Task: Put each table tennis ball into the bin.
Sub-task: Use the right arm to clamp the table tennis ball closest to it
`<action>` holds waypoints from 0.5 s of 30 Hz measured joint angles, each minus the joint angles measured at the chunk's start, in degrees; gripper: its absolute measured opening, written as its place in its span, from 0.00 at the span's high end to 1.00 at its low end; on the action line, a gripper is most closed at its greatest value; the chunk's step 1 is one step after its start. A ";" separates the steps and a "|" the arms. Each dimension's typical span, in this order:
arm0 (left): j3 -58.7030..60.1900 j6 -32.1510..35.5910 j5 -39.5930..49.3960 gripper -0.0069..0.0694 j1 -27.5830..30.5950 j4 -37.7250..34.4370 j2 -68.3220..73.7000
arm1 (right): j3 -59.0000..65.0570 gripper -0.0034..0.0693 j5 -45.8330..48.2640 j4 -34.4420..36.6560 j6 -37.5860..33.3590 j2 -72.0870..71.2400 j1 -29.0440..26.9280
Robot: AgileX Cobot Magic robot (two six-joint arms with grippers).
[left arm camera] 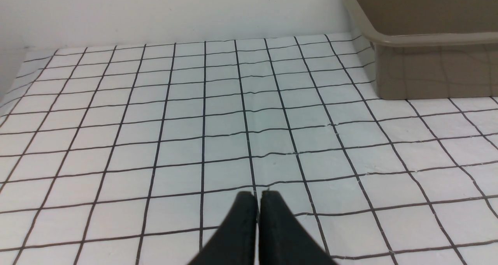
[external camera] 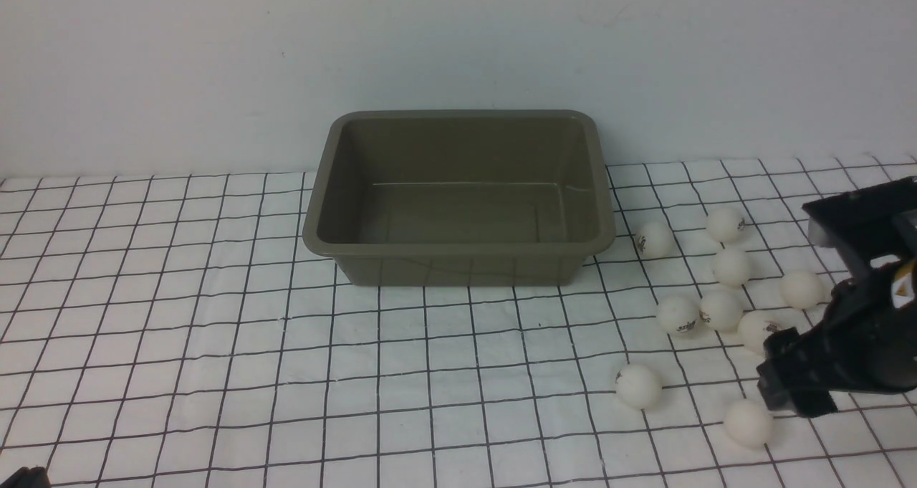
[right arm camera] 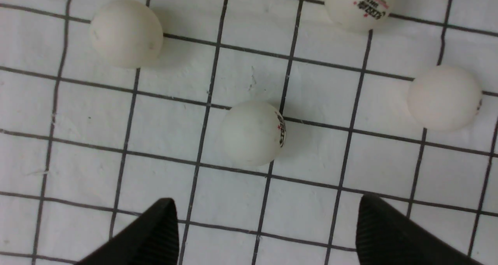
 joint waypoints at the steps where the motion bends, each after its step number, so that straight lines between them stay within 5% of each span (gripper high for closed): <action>1: 0.00 0.00 0.00 0.91 0.00 0.00 0.00 | 0.05 0.19 -0.66 0.00 -0.05 1.69 0.00; 15: 0.00 0.00 0.00 0.91 0.00 0.00 0.00 | -0.36 0.19 -5.86 0.40 -0.05 12.16 0.00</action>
